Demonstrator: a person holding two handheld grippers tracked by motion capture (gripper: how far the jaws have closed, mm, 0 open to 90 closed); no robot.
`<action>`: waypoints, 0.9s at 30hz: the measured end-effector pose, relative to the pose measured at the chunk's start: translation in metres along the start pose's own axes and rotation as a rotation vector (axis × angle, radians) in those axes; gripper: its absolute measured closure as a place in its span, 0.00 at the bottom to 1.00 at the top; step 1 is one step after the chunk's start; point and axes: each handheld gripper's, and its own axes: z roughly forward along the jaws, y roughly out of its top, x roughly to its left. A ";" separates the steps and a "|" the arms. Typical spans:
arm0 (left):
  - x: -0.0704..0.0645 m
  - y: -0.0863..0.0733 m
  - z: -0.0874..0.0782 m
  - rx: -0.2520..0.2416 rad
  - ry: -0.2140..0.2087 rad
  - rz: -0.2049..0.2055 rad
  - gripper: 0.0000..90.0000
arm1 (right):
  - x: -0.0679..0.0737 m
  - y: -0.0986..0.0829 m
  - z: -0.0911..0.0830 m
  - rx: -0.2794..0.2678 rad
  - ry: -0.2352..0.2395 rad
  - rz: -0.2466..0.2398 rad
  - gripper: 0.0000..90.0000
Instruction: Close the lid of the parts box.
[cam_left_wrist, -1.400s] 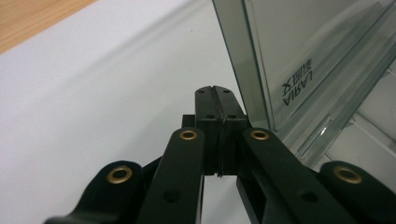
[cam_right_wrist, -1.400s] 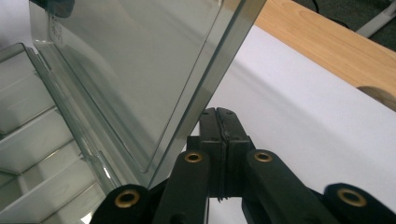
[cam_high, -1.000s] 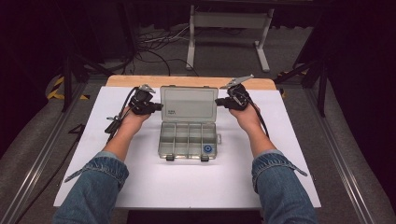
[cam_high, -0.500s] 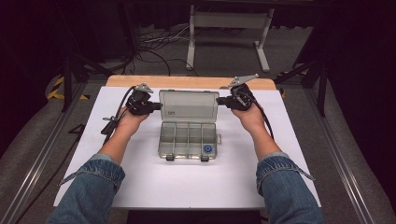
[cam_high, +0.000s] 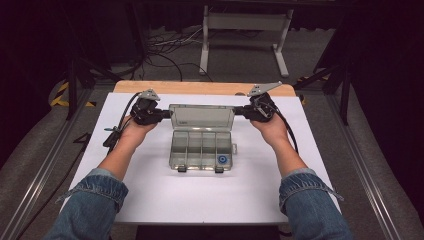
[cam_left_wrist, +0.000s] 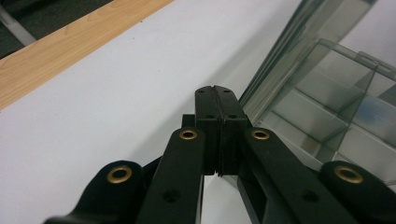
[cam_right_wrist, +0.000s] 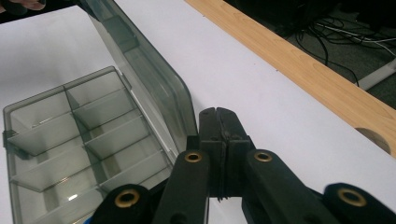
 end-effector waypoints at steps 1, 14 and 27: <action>0.000 0.000 -0.002 -0.004 0.000 0.010 0.99 | 0.001 0.000 -0.001 -0.001 0.003 0.001 1.00; -0.007 0.002 -0.010 -0.017 -0.031 0.029 0.99 | 0.013 -0.001 -0.012 0.000 0.043 -0.023 1.00; -0.014 -0.001 -0.014 -0.013 -0.074 0.047 0.99 | 0.027 -0.002 -0.017 0.008 0.092 -0.043 1.00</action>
